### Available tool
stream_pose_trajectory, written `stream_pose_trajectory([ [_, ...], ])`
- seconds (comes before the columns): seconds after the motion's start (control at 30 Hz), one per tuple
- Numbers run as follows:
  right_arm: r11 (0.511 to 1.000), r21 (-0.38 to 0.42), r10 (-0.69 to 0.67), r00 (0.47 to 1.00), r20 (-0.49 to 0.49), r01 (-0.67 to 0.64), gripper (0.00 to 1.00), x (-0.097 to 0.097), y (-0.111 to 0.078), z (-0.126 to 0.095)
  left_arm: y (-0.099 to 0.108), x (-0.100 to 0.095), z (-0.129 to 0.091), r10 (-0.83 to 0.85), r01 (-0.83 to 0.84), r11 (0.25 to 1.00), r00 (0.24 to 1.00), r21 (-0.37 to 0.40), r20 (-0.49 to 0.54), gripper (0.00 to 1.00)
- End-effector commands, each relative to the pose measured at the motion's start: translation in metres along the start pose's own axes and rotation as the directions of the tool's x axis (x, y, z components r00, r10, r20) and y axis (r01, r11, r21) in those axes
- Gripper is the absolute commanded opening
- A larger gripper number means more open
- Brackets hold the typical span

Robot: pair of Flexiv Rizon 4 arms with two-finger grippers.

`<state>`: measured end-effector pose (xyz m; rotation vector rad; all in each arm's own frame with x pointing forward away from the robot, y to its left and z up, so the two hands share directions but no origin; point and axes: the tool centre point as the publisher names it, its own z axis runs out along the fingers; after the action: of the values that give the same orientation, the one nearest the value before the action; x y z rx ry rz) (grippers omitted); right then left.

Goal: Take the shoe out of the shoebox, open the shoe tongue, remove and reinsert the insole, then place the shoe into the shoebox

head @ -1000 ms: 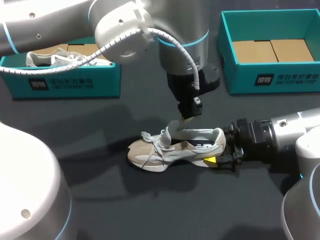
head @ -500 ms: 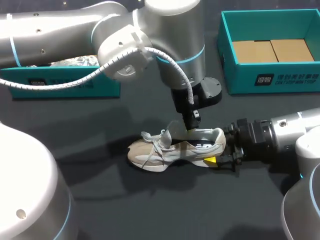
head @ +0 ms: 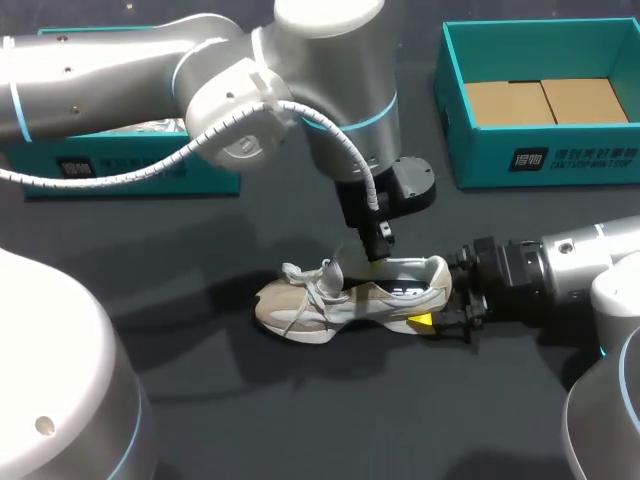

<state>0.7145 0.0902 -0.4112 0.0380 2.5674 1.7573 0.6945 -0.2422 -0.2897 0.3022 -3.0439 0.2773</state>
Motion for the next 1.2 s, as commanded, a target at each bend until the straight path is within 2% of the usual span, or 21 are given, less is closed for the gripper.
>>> stream_pose_trajectory([
  [0.03, 1.0, 0.004, 0.001, 1.0, 0.0, -0.001, 0.0, -0.002, -0.002, 0.0, 0.002, 0.0, 0.0, 0.001, -0.001, 1.0, 1.0, 0.003, 0.0, 0.0],
  [0.2, 1.0, 0.004, 0.001, 1.0, 0.0, -0.001, 0.0, -0.002, -0.002, 0.0, 0.001, 0.001, 0.004, 0.015, -0.015, 1.0, 1.0, -0.001, -0.007, 0.0],
  [0.5, 1.0, 0.004, 0.001, 1.0, 0.0, -0.001, 0.0, -0.002, -0.002, 0.0, -0.01, -0.004, 0.027, 0.032, -0.032, 0.999, 0.999, -0.007, -0.022, 0.0],
  [0.83, 1.0, 0.004, 0.001, 1.0, 0.0, -0.001, 0.0, -0.002, -0.002, 0.0, -0.015, 0.0, 0.055, 0.065, -0.066, 0.997, 0.997, -0.032, -0.028, 0.0],
  [1.2, 1.0, 0.004, 0.001, 1.0, 0.0, -0.001, 0.0, -0.002, -0.002, 0.0, -0.003, -0.006, 0.069, 0.03, -0.038, 0.996, 0.995, -0.083, -0.095, 0.0],
])
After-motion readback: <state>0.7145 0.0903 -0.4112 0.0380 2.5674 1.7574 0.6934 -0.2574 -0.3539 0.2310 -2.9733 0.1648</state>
